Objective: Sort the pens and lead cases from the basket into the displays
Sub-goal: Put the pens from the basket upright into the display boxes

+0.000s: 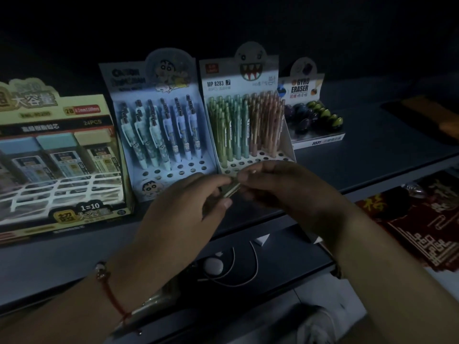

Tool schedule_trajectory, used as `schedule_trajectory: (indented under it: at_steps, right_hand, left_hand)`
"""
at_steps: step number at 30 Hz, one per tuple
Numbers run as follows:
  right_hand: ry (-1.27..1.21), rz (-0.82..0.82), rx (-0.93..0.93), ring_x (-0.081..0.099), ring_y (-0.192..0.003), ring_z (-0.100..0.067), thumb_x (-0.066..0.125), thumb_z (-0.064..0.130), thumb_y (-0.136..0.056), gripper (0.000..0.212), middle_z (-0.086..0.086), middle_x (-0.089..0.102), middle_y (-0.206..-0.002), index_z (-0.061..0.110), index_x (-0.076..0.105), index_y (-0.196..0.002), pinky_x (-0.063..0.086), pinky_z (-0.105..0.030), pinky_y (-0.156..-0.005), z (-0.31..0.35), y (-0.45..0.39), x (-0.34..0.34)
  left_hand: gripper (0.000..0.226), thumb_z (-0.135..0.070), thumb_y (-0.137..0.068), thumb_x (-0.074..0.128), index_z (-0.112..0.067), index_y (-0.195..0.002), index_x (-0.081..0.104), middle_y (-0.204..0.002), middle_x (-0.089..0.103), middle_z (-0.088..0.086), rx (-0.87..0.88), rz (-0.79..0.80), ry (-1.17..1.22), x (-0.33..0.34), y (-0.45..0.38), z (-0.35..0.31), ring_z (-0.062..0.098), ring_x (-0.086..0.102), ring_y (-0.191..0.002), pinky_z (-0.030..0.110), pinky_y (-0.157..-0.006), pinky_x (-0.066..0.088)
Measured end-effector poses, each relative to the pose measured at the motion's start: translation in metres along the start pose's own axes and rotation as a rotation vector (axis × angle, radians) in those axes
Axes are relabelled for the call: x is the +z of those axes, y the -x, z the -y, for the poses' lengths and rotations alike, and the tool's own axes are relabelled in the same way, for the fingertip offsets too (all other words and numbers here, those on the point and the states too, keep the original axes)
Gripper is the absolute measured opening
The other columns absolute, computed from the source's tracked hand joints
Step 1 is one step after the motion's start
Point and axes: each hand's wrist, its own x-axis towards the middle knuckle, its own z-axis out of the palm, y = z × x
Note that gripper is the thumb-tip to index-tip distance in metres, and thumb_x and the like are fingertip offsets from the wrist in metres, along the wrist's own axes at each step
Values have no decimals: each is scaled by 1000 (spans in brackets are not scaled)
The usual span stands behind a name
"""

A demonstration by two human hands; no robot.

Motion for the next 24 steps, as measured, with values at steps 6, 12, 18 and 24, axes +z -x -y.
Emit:
schedule_trajectory:
  at_steps: [6, 12, 18, 24]
  right_hand:
    - [-175, -144, -66, 62, -76, -8, 65, 27, -88, 22, 3, 65, -82, 11, 65, -103, 52, -21, -73, 16, 6, -27]
    - [-152, -428, -259, 61, -91, -17, 59, 28, -97, 17, -16, 65, -100, 15, 69, -99, 52, -27, -85, 20, 1, -33]
    - [-2, -506, -472, 66, -82, -9, 59, 15, -98, 13, 1, 73, -94, 21, 70, -100, 55, -21, -73, 18, -16, -18]
    - [221, -514, -576, 66, -82, -33, 59, 17, -99, 14, -20, 71, -88, 21, 72, -98, 55, -42, -74, 12, -37, -4]
  left_hand:
    - [38, -48, -97, 48, -33, -130, 58, -109, 58, -18, 72, 6, -130, 3, 0, -3, 4, 53, -99, 26, -80, 44]
    - [44, -52, -95, 42, -31, -131, 56, -121, 56, -14, 112, 40, -211, 5, 3, -3, 6, 47, -107, 24, -86, 36]
    - [46, -55, -95, 38, -33, -131, 56, -122, 56, -15, 115, 70, -236, 5, 3, -1, 4, 45, -107, 23, -86, 35]
    - [47, -57, -95, 35, -35, -131, 54, -123, 54, -18, 98, 108, -235, 4, 3, 3, 4, 48, -108, 22, -85, 35]
